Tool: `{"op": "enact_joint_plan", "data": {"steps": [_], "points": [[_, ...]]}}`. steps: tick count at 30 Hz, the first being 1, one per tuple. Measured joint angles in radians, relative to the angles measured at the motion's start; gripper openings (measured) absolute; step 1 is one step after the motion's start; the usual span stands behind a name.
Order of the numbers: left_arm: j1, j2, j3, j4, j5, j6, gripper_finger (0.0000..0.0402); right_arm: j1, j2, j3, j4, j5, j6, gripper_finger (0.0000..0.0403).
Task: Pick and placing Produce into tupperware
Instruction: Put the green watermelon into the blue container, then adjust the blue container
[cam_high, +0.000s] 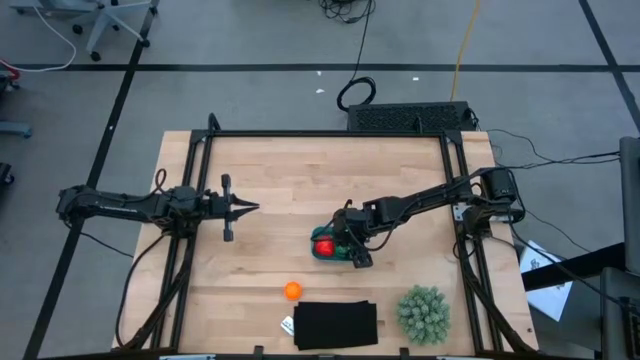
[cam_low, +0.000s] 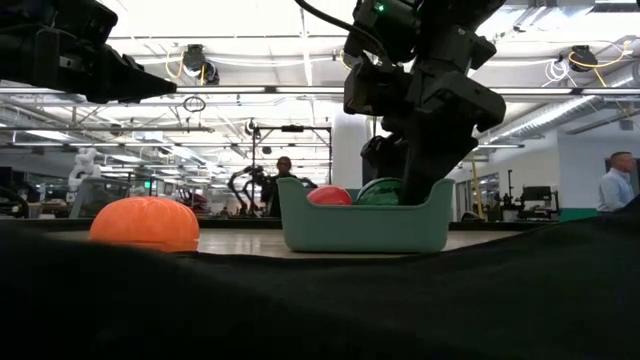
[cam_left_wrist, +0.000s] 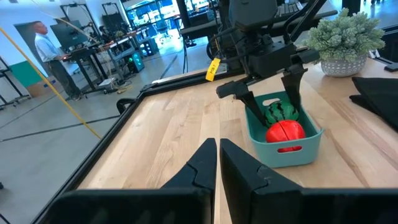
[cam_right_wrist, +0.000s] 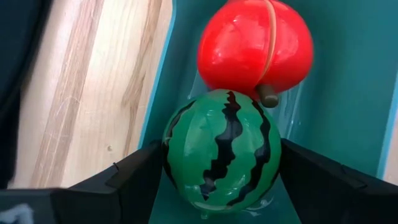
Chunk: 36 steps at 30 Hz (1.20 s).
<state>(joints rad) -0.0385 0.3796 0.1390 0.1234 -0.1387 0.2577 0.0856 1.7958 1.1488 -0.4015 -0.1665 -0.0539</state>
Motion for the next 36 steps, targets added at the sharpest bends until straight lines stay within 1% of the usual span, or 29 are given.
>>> {"op": "enact_joint_plan", "data": {"steps": [6,9,19,27,32,36], "points": [[0.0,0.0,0.0,0.0,0.0,0.0,0.0026,0.0,0.0,-0.001,-0.003,0.001,0.007,0.0326],[0.0,0.0,0.0,0.0,0.0,0.0,0.0026,0.0,0.001,-0.002,-0.005,0.002,0.015,0.0338],[0.0,0.0,0.0,0.0,0.0,0.0,0.0026,0.001,0.001,0.024,-0.008,0.006,0.012,0.034],[0.0,0.0,0.0,0.0,0.0,0.0,0.0026,0.001,0.001,0.073,-0.067,0.013,0.0,0.034],[0.0,0.0,0.0,0.0,0.0,0.0,0.0026,0.002,0.001,0.108,-0.133,0.09,-0.018,0.0339],[0.0,0.0,0.0,-0.001,0.0,0.0,0.0026,0.001,-0.005,0.131,-0.156,0.095,-0.035,0.0329]]}}
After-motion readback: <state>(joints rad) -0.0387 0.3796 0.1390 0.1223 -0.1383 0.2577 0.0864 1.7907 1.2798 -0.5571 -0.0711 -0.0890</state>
